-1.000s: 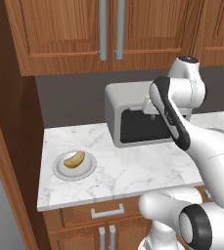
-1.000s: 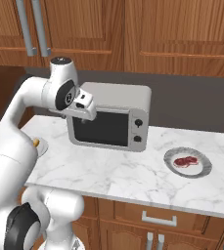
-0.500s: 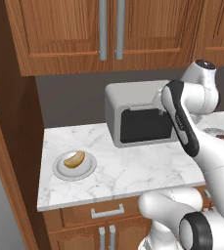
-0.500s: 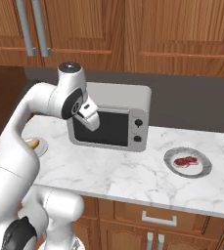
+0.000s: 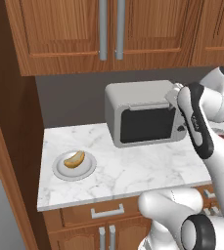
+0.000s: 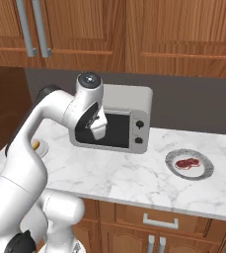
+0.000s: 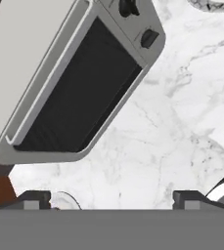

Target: Open the toaster oven door. Place the hotdog bun on the top rack in the toaster oven and place the steak on the bottom rack.

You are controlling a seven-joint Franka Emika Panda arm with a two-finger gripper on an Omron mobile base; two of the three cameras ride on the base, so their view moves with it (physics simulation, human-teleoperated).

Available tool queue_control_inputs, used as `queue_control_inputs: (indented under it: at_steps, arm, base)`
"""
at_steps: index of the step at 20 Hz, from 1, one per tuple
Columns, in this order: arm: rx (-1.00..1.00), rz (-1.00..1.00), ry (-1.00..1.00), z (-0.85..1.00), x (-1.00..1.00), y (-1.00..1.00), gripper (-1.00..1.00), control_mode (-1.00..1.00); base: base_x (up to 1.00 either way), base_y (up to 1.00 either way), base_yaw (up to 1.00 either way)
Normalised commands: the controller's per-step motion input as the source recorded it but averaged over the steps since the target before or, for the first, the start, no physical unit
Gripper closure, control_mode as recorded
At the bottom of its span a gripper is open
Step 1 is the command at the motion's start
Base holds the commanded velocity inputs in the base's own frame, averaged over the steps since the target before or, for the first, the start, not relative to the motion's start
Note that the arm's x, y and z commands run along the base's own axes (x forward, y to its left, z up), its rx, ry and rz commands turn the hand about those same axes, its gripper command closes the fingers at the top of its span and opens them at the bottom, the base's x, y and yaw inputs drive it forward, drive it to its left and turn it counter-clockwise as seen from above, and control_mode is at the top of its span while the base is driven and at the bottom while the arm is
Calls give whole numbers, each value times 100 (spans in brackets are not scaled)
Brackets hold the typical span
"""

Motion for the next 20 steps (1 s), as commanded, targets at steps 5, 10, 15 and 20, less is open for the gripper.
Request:
queue_control_inputs:
  at_steps: [5, 10, 15, 20]
  arm:
    - [10, -29, 0, 0, 26, -12, -100, -100]
    - [14, -22, 0, -5, 28, -3, -100, -100]
    - [24, -3, 3, -4, 17, -4, -100, -100]
    - [18, 0, 7, -6, 20, -1, -100, -100]
  base:
    - [0, 0, 0]
    - [0, 0, 0]
    - [0, 0, 0]
    - [0, 0, 0]
